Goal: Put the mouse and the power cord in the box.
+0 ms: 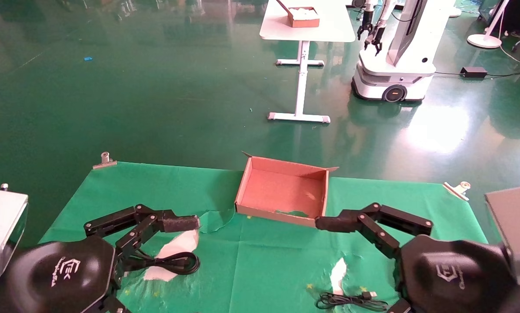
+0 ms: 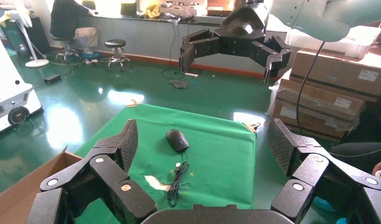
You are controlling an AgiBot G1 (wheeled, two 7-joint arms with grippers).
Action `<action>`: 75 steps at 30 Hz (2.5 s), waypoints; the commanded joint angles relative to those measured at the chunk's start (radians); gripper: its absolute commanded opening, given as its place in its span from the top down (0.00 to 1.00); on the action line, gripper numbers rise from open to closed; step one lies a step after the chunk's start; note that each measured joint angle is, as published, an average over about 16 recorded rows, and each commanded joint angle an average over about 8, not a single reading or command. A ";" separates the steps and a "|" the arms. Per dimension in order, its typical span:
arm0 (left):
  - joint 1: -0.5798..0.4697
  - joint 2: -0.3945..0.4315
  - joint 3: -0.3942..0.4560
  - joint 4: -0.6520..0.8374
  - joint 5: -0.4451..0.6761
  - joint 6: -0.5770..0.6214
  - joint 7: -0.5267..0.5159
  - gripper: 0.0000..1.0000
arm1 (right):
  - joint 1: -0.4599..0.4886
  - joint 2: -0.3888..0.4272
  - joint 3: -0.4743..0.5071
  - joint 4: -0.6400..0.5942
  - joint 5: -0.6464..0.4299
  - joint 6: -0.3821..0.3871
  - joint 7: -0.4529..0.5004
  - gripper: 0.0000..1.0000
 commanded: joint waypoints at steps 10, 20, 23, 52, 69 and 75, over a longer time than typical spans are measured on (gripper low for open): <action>0.000 0.000 0.000 0.000 0.000 0.000 0.000 0.00 | 0.000 0.000 0.000 0.000 0.000 0.000 0.000 0.00; 0.000 0.000 0.000 0.000 0.000 0.000 0.000 0.00 | 0.000 0.000 0.000 0.000 0.000 0.000 0.000 0.00; 0.000 0.000 0.000 0.000 0.000 0.000 0.000 0.00 | 0.000 0.000 0.000 0.000 0.000 0.000 0.000 0.00; -0.303 0.149 0.383 -0.050 0.914 0.011 -0.138 0.00 | -0.035 0.051 -0.066 0.058 -0.288 0.089 -0.077 0.00; -0.429 0.484 0.600 0.285 1.543 -0.197 -0.235 0.00 | -0.094 0.126 -0.019 0.058 -0.263 0.123 -0.108 0.00; -0.449 0.525 0.601 0.366 1.564 -0.235 -0.240 0.00 | -0.123 0.146 -0.007 0.057 -0.252 0.131 -0.123 0.00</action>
